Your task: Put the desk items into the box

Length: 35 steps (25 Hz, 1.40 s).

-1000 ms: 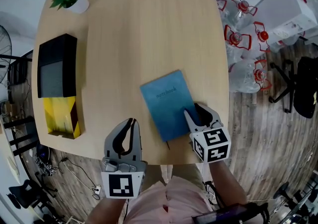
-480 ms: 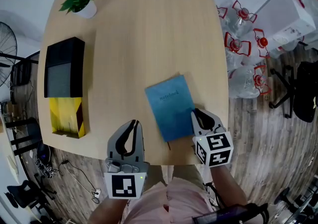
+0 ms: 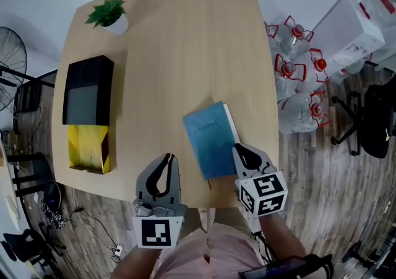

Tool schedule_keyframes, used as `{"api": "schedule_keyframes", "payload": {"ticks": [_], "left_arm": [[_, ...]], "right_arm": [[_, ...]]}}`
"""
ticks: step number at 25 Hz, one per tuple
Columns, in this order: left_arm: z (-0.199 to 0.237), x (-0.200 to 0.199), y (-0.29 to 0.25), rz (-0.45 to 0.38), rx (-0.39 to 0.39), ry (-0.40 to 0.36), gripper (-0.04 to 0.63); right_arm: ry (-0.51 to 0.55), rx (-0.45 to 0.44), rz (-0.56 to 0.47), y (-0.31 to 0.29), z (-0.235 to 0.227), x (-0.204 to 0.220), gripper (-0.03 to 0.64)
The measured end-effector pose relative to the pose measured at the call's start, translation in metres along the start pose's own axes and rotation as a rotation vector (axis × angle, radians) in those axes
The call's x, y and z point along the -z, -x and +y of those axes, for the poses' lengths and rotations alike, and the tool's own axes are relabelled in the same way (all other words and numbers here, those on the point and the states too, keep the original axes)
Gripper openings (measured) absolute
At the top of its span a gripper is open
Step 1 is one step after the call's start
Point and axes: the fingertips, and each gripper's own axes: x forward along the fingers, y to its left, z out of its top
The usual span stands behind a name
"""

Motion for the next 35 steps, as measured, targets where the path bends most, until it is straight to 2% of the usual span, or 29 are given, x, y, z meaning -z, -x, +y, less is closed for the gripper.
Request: {"api": "schedule_keyframes", "payload": {"ticks": [5, 11, 24, 30, 35], "left_arm": [[-0.002, -0.018, 0.010, -0.043, -0.008, 0.000, 0.025], [0.000, -0.037, 0.023, -0.090, -0.026, 0.000, 0.025], [0.001, -0.063, 0.042, -0.163, -0.040, -0.027, 0.025], [0.001, -0.050, 0.042, -0.127, -0.049, -0.011, 0.025], [-0.003, -0.038, 0.041, -0.093, -0.038, -0.019, 0.025]], "right_arm": [[-0.007, -0.037, -0.026, 0.009, 0.020, -0.012, 0.012], [0.037, -0.073, -0.071, 0.020, 0.046, -0.031, 0.009], [0.066, -0.105, -0.092, 0.031, 0.068, -0.040, 0.006], [0.092, -0.092, -0.097, 0.028, 0.063, -0.035, 0.008], [0.084, -0.161, -0.099, 0.026, 0.064, -0.034, 0.023]]}}
